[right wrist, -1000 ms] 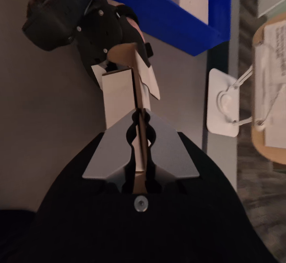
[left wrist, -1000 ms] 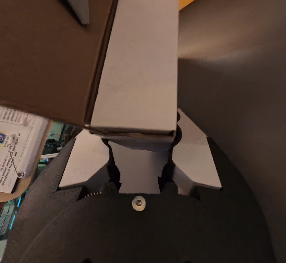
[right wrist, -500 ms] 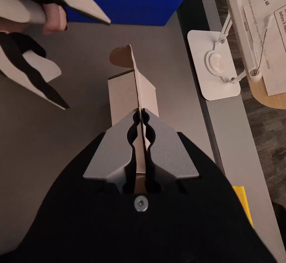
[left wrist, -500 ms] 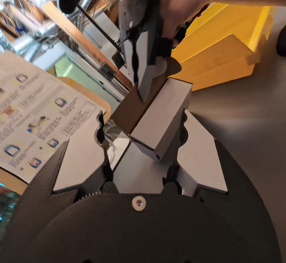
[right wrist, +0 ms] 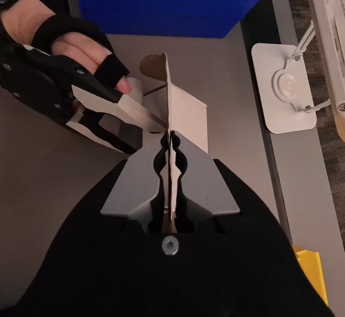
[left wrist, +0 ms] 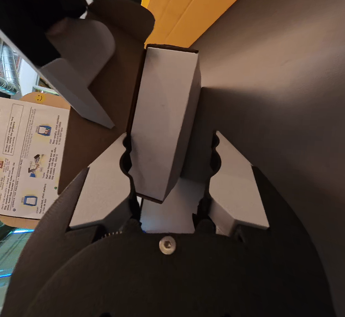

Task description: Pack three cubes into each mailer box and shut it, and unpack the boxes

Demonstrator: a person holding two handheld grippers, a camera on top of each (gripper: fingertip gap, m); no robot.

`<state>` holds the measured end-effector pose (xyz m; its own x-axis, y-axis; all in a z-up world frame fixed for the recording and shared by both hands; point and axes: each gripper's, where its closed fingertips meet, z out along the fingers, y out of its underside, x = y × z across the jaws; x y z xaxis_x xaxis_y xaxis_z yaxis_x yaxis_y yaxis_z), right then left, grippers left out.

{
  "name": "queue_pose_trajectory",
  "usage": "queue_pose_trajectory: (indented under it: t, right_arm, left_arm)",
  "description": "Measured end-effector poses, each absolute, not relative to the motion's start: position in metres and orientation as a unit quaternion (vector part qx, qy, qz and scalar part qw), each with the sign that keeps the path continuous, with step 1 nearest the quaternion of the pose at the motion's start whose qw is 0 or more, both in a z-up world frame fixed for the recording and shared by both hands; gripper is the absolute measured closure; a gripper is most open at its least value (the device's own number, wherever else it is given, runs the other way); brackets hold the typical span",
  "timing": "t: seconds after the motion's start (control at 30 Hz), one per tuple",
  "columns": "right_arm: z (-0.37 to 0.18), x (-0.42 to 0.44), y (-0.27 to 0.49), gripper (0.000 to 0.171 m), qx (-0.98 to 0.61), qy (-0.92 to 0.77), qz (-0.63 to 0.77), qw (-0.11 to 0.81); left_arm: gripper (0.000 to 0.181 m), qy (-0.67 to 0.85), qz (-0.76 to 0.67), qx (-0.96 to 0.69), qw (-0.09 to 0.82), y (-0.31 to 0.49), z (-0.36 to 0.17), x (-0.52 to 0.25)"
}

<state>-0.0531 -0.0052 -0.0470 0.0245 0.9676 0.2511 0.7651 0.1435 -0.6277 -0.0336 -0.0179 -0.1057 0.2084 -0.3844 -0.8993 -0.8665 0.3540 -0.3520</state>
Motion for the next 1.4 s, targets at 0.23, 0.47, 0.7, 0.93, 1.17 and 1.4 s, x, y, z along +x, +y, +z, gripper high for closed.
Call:
queue_pose_trajectory:
  t: [0.23, 0.47, 0.7, 0.93, 1.17, 1.4]
  right_arm:
    - [-0.047, -0.054, -0.004, 0.17, -0.634, -0.684, 0.147, 0.329]
    - [-0.035, -0.057, 0.003, 0.17, -0.636, -0.662, 0.163, 0.361]
    - [-0.023, -0.054, -0.007, 0.17, -0.607, -0.683, 0.156, 0.375]
    - [-0.016, -0.056, -0.018, 0.17, -0.597, -0.689, 0.166, 0.376]
    - [-0.003, -0.055, -0.001, 0.169, -0.569, -0.685, 0.115, 0.441]
    - [0.016, -0.056, 0.03, 0.169, -0.543, -0.661, 0.019, 0.517]
  left_arm:
    - [0.093, 0.594, 0.199, -0.539, 0.563, -0.019, -0.108, -0.033]
    - [0.128, 0.632, 0.163, -0.556, 0.515, -0.028, -0.135, -0.03]
    - [0.113, 0.619, 0.176, -0.539, 0.543, -0.031, -0.123, -0.017]
    - [0.144, 0.603, 0.096, -0.621, 0.492, -0.029, -0.143, -0.025]
    - [0.151, 0.633, 0.112, -0.613, 0.46, -0.034, -0.154, -0.025]
    - [0.155, 0.642, 0.114, -0.606, 0.455, -0.038, -0.155, -0.025]
